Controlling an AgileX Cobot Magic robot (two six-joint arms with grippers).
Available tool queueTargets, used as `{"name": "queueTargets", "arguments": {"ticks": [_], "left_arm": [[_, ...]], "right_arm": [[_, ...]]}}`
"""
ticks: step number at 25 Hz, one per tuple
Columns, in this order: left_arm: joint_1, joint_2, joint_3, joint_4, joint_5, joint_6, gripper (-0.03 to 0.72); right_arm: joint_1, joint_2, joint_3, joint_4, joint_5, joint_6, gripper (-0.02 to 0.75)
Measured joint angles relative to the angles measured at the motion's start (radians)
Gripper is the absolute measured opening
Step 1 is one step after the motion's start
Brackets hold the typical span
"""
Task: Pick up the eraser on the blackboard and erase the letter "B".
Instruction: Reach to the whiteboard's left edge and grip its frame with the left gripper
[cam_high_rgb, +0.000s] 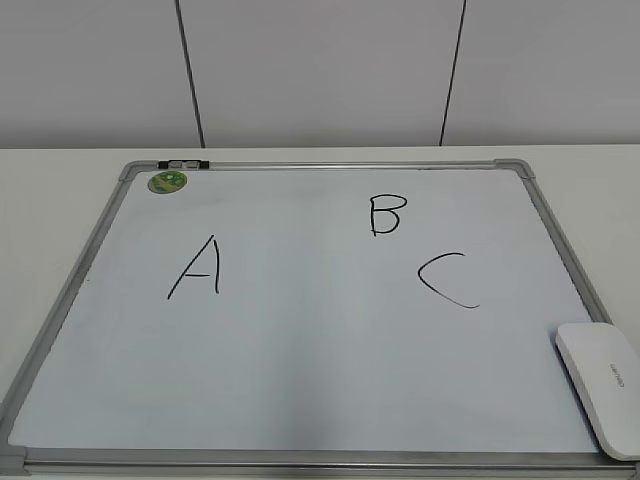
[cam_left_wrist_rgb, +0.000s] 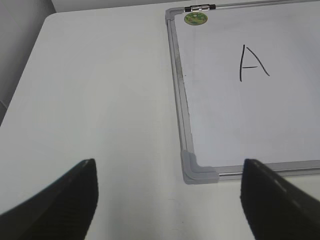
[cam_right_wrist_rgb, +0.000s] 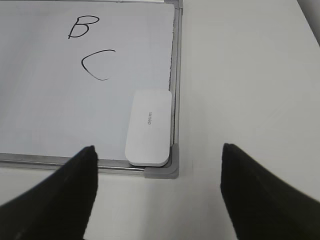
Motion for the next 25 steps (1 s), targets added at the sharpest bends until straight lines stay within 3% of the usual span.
{"name": "queueTargets", "arguments": {"ticks": [11, 20, 25], "left_arm": [[0.000, 0.067, -0.066, 0.022, 0.000, 0.000, 0.665], [0.000, 0.512, -0.212, 0.043, -0.211, 0.000, 0.662], [-0.001, 0.838, -0.337, 0.022, -0.232, 0.000, 0.656]], "right_arm": [[0.000, 0.000, 0.000, 0.000, 0.000, 0.000, 0.586], [0.000, 0.000, 0.000, 0.000, 0.000, 0.000, 0.586], [0.000, 0.000, 0.000, 0.000, 0.000, 0.000, 0.586]]}}
